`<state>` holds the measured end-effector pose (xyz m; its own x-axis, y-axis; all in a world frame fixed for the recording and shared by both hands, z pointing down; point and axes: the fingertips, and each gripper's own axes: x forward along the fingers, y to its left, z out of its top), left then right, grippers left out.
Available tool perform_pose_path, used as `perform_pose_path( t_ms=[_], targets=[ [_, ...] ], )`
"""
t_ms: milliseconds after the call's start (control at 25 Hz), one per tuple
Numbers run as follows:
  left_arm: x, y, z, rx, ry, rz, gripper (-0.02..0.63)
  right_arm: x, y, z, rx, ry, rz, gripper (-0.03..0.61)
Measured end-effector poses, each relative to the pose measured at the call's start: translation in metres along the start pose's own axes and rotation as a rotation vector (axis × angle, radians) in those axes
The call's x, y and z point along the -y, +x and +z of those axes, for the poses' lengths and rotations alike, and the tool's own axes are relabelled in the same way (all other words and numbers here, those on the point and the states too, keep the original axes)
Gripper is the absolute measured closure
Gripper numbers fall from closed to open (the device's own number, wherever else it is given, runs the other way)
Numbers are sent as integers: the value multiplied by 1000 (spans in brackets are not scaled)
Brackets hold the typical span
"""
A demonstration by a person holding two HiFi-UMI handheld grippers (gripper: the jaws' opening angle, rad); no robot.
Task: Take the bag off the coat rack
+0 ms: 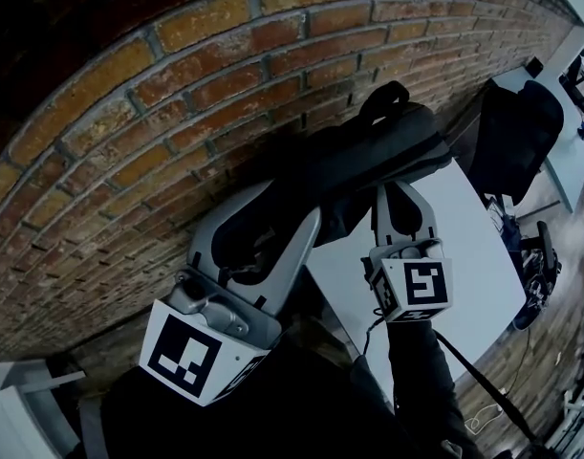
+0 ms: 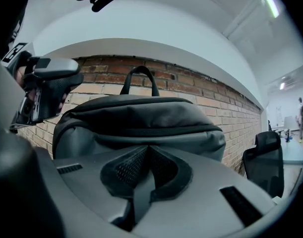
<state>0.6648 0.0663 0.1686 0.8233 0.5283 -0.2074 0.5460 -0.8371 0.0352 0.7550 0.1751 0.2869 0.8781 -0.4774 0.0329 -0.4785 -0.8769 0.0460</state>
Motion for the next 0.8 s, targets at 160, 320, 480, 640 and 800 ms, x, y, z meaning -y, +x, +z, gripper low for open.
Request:
perform_pose_path(
  t_ms=[160,320,480,640,800],
  targets=[
    [-3,-4,-8,-26,-5,13,483,2,1,-1,-2,-4,-3,569],
    [-11,-10,-29,-76,21,22,483,0,5,3,12,2,-2,569],
    [-17,-12,-57,-142,19,19,475,1,9,4,17,-3,6,569],
    [-28,-10,-72,-180,14,22,374,-1,15,7,29,-15,27,569],
    [-37,-2,-84,-197,-7,11,333,0,19,8,39,-23,46,569]
  ],
)
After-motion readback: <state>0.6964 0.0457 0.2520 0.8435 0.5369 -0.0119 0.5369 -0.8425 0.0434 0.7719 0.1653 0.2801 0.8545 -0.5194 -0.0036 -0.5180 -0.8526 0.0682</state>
